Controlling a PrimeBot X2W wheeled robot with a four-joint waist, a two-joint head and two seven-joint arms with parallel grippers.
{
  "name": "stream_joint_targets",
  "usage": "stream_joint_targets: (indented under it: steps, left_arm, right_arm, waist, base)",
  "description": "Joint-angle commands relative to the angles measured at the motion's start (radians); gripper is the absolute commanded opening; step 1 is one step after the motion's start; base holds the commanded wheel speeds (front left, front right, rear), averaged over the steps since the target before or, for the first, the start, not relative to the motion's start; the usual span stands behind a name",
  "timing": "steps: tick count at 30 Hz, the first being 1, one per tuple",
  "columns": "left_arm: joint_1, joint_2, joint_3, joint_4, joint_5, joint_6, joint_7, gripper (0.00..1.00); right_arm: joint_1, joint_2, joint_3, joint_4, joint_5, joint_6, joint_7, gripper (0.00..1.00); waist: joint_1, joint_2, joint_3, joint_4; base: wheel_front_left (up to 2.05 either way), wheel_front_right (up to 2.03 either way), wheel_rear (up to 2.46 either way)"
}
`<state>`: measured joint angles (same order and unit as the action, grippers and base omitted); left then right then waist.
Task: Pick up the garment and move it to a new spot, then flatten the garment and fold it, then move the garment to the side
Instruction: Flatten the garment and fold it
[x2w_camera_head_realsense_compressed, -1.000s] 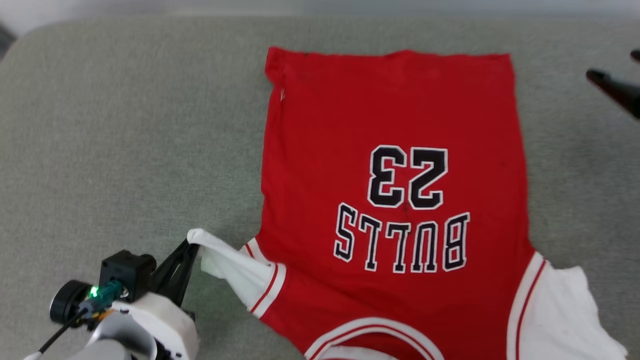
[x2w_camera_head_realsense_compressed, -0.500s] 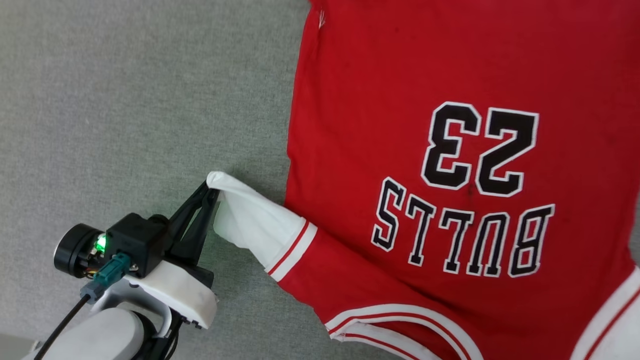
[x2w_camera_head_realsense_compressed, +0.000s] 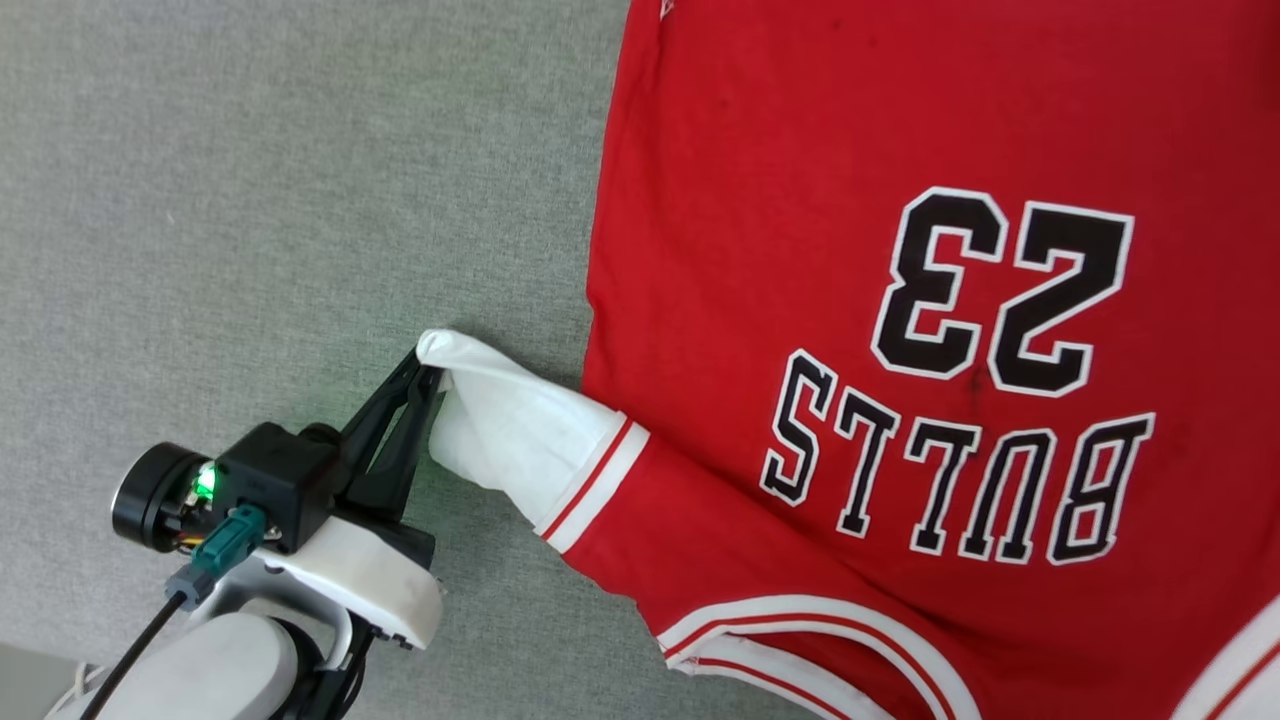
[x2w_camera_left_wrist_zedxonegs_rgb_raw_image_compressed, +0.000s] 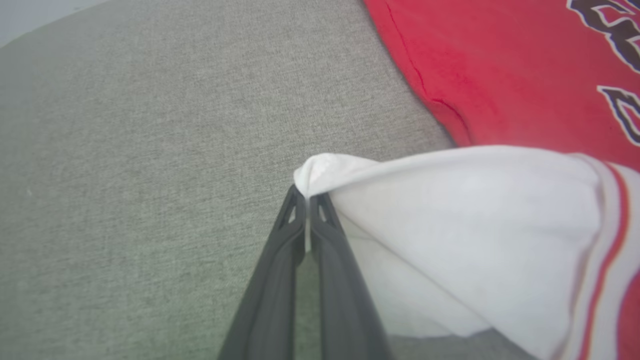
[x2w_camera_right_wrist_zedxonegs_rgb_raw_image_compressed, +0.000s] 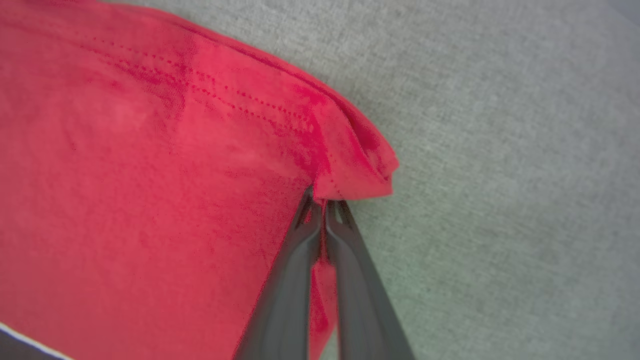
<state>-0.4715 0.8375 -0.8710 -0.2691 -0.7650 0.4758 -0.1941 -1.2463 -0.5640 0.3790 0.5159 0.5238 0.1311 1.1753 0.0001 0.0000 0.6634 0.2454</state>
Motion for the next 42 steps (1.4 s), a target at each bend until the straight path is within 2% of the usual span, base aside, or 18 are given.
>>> stream_joint_targets:
  steps: [1, 5, 9, 13, 18, 22, 24, 25, 26, 28, 31, 34, 35, 36, 39, 40, 41, 42]
  left_arm:
    - [0.012, 0.004, 0.002, 0.007, 0.002, 0.008, -0.005, 0.0]
    - [0.04, 0.009, 0.001, 0.005, -0.013, 0.016, -0.009, 0.0]
    - [0.08, 0.014, 0.004, 0.008, -0.04, 0.025, -0.014, 0.0]
    - [0.13, 0.028, 0.005, 0.014, -0.063, 0.037, -0.019, 0.0]
    - [0.189, 0.049, 0.008, 0.019, -0.096, 0.047, -0.026, 0.0]
    - [0.232, 0.061, 0.015, 0.021, -0.114, 0.057, -0.034, 0.0]
    - [0.242, 0.062, 0.018, 0.02, -0.12, 0.061, -0.038, 0.0]
    - [0.262, 0.067, 0.023, 0.019, -0.127, 0.064, -0.042, 0.0]
    - [0.262, 0.067, 0.023, 0.019, -0.127, 0.064, -0.042, 0.0]
    - [0.283, 0.073, 0.026, 0.018, -0.134, 0.065, -0.048, 0.0]
    - [0.299, 0.075, 0.032, 0.018, -0.141, 0.065, -0.051, 0.0]
    - [0.305, 0.078, 0.034, 0.019, -0.142, 0.061, -0.054, 0.0]
    - [0.305, 0.078, 0.034, 0.019, -0.142, 0.061, -0.054, 0.0]
    - [0.306, 0.078, 0.035, 0.02, -0.141, 0.058, -0.055, 0.0]
    - [0.302, 0.078, 0.033, 0.02, -0.139, 0.056, -0.054, 0.0]
    - [0.3, 0.078, 0.032, 0.02, -0.139, 0.053, -0.052, 0.0]
    - [0.298, 0.079, 0.031, 0.021, -0.138, 0.053, -0.05, 0.0]
    - [0.295, 0.079, 0.03, 0.021, -0.137, 0.052, -0.048, 0.0]
  right_arm:
    - [0.046, -0.002, 0.015, 0.019, 0.012, -0.001, -0.005, 0.0]
    - [0.026, -0.014, 0.027, -0.005, 0.049, -0.001, -0.052, 0.0]
    - [0.079, -0.069, 0.099, -0.057, 0.101, -0.001, -0.08, 0.0]
    - [0.171, -0.172, 0.184, -0.165, 0.185, -0.001, -0.108, 0.0]
    - [0.352, -0.346, 0.248, -0.34, 0.283, -0.001, -0.169, 0.0]
    - [0.547, -0.453, 0.217, -0.421, 0.353, -0.001, -0.247, 0.0]
    - [0.597, -0.473, 0.205, -0.435, 0.365, -0.001, -0.267, 0.0]
    - [0.709, -0.498, 0.182, -0.449, 0.39, -0.001, -0.306, 0.0]
    - [0.709, -0.498, 0.182, -0.449, 0.39, -0.001, -0.306, 0.0]
    - [0.872, -0.525, 0.152, -0.46, 0.406, -0.001, -0.355, 0.0]
    - [1.037, -0.514, 0.119, -0.448, 0.427, -0.001, -0.397, 0.0]
    - [1.167, -0.479, 0.074, -0.428, 0.442, -0.001, -0.442, 0.0]
    - [1.167, -0.479, 0.074, -0.428, 0.442, -0.001, -0.442, 0.0]
    - [1.234, -0.446, 0.053, -0.422, 0.443, -0.001, -0.461, 0.0]
    - [1.267, -0.416, 0.02, -0.428, 0.435, -0.001, -0.48, 0.0]
    - [1.276, -0.4, 0.0, -0.433, 0.43, -0.001, -0.486, 0.43]
    - [1.281, -0.392, -0.016, -0.444, 0.422, -0.001, -0.487, 0.93]
    - [1.277, -0.39, -0.037, -0.458, 0.409, -0.001, -0.49, 1.0]
  waist:
    - [-0.0001, 0.0, -0.032, -0.013]
    - [-0.0001, 0.0, -0.101, -0.033]
    - [-0.0001, 0.0, -0.179, -0.059]
    - [-0.0001, 0.0, -0.257, -0.086]
    - [-0.0001, 0.0, -0.34, -0.112]
    - [-0.0001, 0.0, -0.388, -0.131]
    - [-0.0001, 0.0, -0.397, -0.137]
    - [-0.0001, 0.0, -0.412, -0.148]
    - [-0.0001, 0.0, -0.412, -0.148]
    - [-0.0001, 0.0, -0.427, -0.161]
    - [-0.0001, 0.0, -0.434, -0.17]
    - [-0.0001, 0.0, -0.435, -0.177]
    - [-0.0001, 0.0, -0.435, -0.177]
    - [-0.0001, 0.0, -0.432, -0.18]
    - [-0.0001, 0.0, -0.429, -0.182]
    - [-0.0001, 0.0, -0.428, -0.184]
    - [-0.0001, 0.0, -0.427, -0.186]
    - [-0.0001, 0.0, -0.426, -0.187]
  base:
    - [0.0, 0.0, 0.0]
    - [0.0, 0.0, 0.0]
    - [0.0, 0.0, 0.0]
    - [0.0, 0.0, 0.0]
    - [0.0, 0.0, 0.0]
    - [0.0, 0.0, 0.0]
    - [0.0, 0.0, 0.0]
    - [0.0, 0.0, 0.0]
    - [0.0, 0.0, 0.0]
    - [0.0, 0.0, 0.0]
    - [0.0, 0.0, 0.0]
    - [0.0, 0.0, 0.0]
    - [0.0, 0.0, 0.0]
    - [0.0, 0.0, 0.0]
    - [0.0, 0.0, 0.0]
    - [0.0, 0.0, 0.0]
    - [0.0, 0.0, 0.0]
    - [0.0, 0.0, 0.0]
